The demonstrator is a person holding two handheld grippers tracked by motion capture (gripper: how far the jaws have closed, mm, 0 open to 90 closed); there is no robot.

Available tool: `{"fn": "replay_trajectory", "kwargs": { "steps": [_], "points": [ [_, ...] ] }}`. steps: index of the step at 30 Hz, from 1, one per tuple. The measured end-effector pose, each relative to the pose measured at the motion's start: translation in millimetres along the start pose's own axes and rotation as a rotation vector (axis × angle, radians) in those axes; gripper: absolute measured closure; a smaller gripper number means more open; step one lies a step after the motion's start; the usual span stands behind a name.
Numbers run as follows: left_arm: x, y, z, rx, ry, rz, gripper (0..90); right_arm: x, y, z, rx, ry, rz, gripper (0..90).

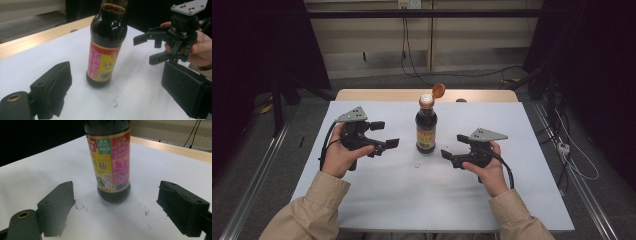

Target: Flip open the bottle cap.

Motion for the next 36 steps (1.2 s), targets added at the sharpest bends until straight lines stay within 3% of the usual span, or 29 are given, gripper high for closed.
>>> {"fn": "replay_trajectory", "kwargs": {
  "steps": [24,36],
  "points": [
    [1.3,54.4,11.5,0.019,-0.007,0.008,9.3,5.3,23.6,28.0,0.021,0.006,0.005,13.5],
    [4.0,70.7,19.0,0.022,-0.017,0.023,9.3,6.4,33.0,43.7,0.015,0.02,0.004,13.5]
  ]
}}
Point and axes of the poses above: each handheld gripper's, and its own axes: z roughly backward along the jaws, y roughly out of its underside, x roughly to its left, the point moved 1 cm from there along -z, roughly forward along the jaws, and after that the axes turned 14 degrees about -y, right-handed, at the moved point
